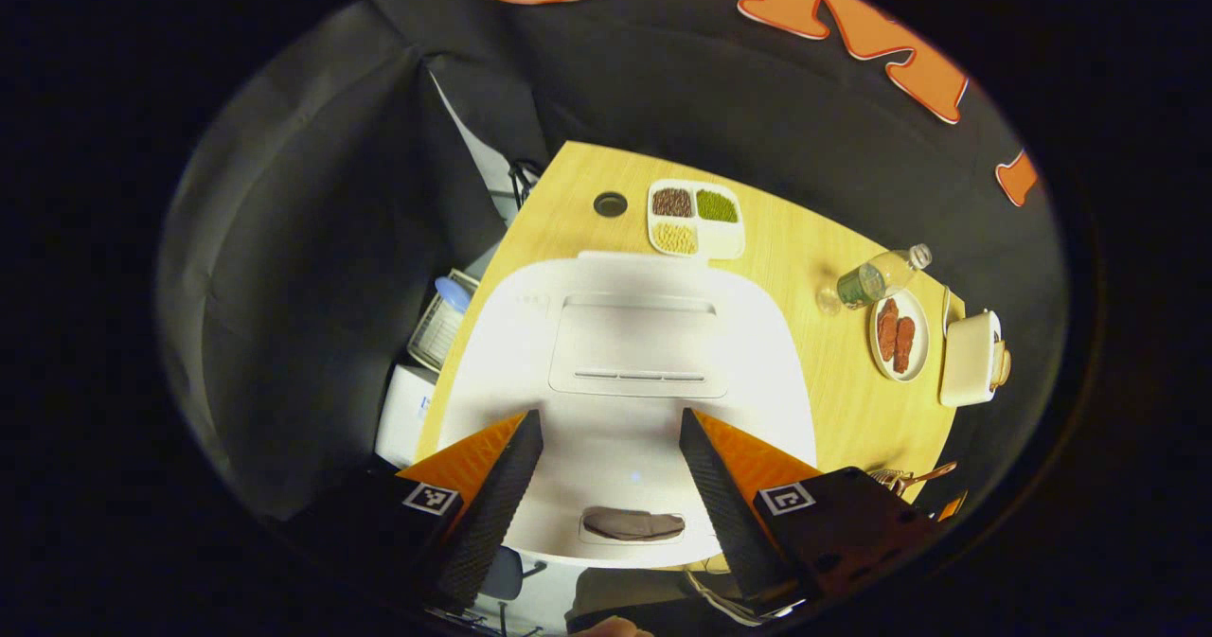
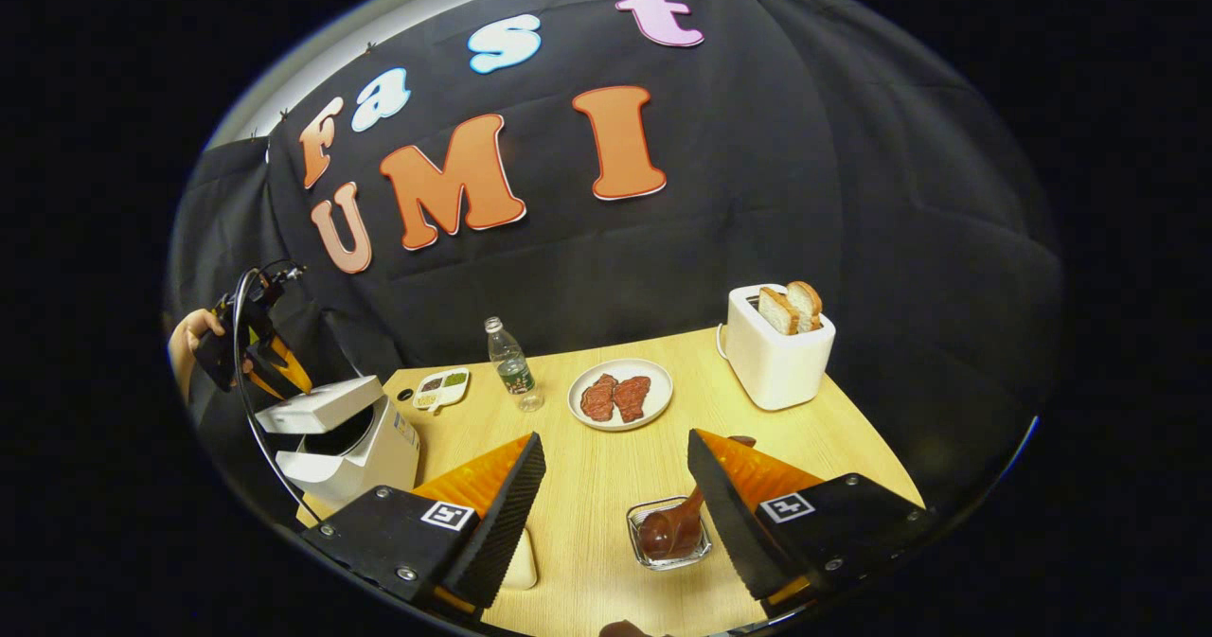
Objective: Close the left gripper, press the button to open the rice cooker; take a wooden spoon from the chopstick holder with the right hand, scoop a spoonful of rice and pour it into the rice cooker, then put the wooden spoon back into the chopstick holder.
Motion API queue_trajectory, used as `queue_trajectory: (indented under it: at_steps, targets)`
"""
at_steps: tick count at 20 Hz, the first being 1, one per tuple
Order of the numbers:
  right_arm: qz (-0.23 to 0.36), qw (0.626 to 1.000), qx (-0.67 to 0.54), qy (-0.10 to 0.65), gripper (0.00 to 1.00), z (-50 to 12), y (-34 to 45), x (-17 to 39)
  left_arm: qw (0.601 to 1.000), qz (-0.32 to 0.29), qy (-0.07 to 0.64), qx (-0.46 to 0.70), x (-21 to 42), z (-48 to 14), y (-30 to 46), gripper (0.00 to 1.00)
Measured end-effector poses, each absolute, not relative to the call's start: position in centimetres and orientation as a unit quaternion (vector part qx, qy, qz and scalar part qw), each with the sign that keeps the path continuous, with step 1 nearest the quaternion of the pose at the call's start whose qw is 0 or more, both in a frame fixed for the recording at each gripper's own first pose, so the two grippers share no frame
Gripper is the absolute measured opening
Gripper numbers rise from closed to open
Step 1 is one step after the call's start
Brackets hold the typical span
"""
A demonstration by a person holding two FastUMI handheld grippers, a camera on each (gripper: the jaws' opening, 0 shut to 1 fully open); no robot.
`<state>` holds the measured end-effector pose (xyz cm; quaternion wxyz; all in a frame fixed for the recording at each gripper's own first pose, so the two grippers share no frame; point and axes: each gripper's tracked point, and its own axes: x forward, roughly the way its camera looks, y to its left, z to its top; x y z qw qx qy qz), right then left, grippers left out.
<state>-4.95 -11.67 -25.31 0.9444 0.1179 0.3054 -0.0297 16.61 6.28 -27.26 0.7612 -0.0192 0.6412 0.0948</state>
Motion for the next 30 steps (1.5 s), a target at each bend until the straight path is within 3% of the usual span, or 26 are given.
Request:
queue_trajectory:
  at_steps: [4, 7, 13, 18, 25, 30]
  targets:
    - [-0.014, 0.944, 0.112, 0.311, 0.94, -25.4, -10.4, -5.0, 0.729, 0.109, 0.675, -0.047, 14.1, -31.3, 6.6, 0.98]
    - [-0.005, 0.942, 0.113, 0.315, 0.94, -25.5, -9.5, -5.1, 0.730, 0.110, 0.673, -0.052, 13.9, -31.5, 6.3, 0.99]
    - [0.021, 0.943, 0.112, 0.312, 0.94, -25.0, -7.6, -4.8, 0.785, 0.097, 0.611, -0.025, 14.5, -31.6, 6.2, 1.00]
    - [0.046, 0.949, 0.094, 0.298, 0.94, -23.7, -6.3, -3.6, 0.862, 0.069, 0.501, -0.025, 15.4, -29.4, 5.3, 1.00]
    - [0.072, 0.971, 0.052, 0.222, 0.94, -18.2, -3.6, -0.2, 0.962, 0.036, 0.271, 0.001, 14.2, -16.1, 2.5, 1.00]
    - [0.097, 0.983, 0.044, 0.148, 0.94, -12.3, -0.9, 2.2, 0.990, 0.008, 0.141, 0.024, 10.0, -7.4, -1.1, 1.00]
